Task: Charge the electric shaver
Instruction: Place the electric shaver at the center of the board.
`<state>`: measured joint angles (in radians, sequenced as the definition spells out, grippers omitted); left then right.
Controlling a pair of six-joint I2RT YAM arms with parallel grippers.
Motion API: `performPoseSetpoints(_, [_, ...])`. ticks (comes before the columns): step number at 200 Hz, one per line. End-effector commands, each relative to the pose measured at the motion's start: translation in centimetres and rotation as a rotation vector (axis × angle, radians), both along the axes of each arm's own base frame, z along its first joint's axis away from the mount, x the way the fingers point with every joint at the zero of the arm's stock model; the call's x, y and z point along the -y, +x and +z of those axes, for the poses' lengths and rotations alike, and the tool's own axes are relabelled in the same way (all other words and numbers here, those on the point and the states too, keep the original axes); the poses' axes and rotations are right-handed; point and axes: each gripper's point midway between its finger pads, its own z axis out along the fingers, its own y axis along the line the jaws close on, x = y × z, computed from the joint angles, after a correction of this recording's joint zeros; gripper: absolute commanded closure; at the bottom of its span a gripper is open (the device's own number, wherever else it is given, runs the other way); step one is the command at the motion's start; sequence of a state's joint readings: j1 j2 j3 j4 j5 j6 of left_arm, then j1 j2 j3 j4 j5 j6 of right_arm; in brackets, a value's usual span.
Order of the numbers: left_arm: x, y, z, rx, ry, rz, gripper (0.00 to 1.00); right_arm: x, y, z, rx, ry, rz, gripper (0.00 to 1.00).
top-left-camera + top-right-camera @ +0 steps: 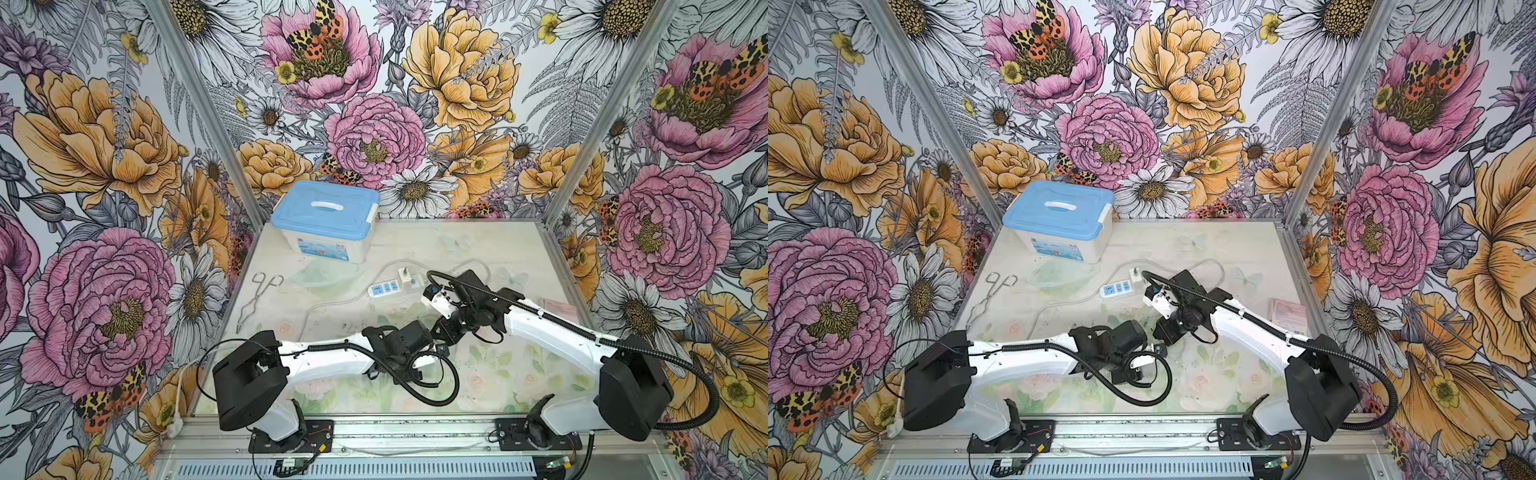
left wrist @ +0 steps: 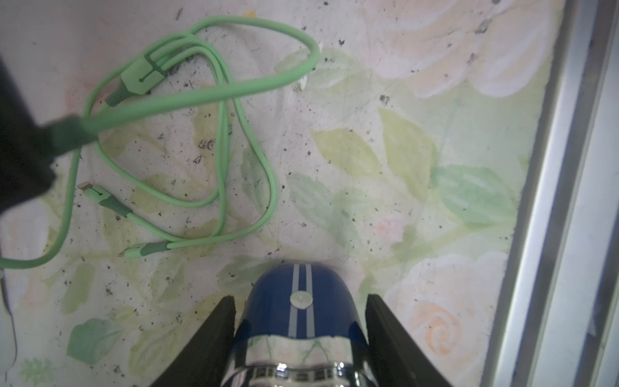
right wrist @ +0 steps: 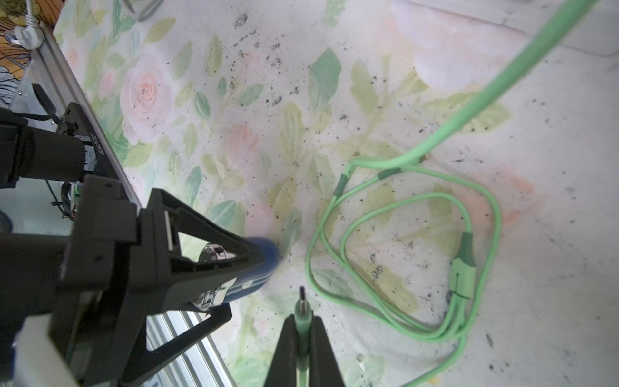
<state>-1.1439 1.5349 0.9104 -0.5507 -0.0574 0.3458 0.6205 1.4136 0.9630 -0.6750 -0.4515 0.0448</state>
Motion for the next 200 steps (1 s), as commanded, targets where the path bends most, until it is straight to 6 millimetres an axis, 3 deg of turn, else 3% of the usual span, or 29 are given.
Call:
performPoseSetpoints(1, [-0.8, 0.6, 0.0, 0.007, 0.042, 0.174, 1.0, -0.3, 0.4, 0.6, 0.03, 0.016, -0.009, 1.0])
performPoseSetpoints(32, [0.0, 0.9, 0.1, -0.024, 0.0, 0.289, 1.0, -0.2, 0.6, 0.7, 0.041, 0.01, -0.016, 1.0])
performPoseSetpoints(67, [1.2, 1.2, -0.1, -0.026, -0.174, 0.411, 1.0, 0.0, 0.6, 0.6, 0.043, 0.001, -0.024, 1.0])
performPoseSetpoints(103, [-0.3, 1.3, -0.8, -0.018, -0.302, 0.503, 1.0, 0.0, 0.8, 0.7, 0.047, 0.0, -0.029, 1.0])
performPoseSetpoints(142, [-1.7, 0.7, -1.5, -0.034, -0.281, 0.521, 0.65, -0.1, 1.0, 0.8, 0.045, 0.0, -0.04, 1.0])
performPoseSetpoints(200, [-3.1, -1.2, -4.7, -0.092, -0.201, 0.546, 0.47, 0.1, 1.0, 1.0, 0.051, -0.003, -0.055, 1.0])
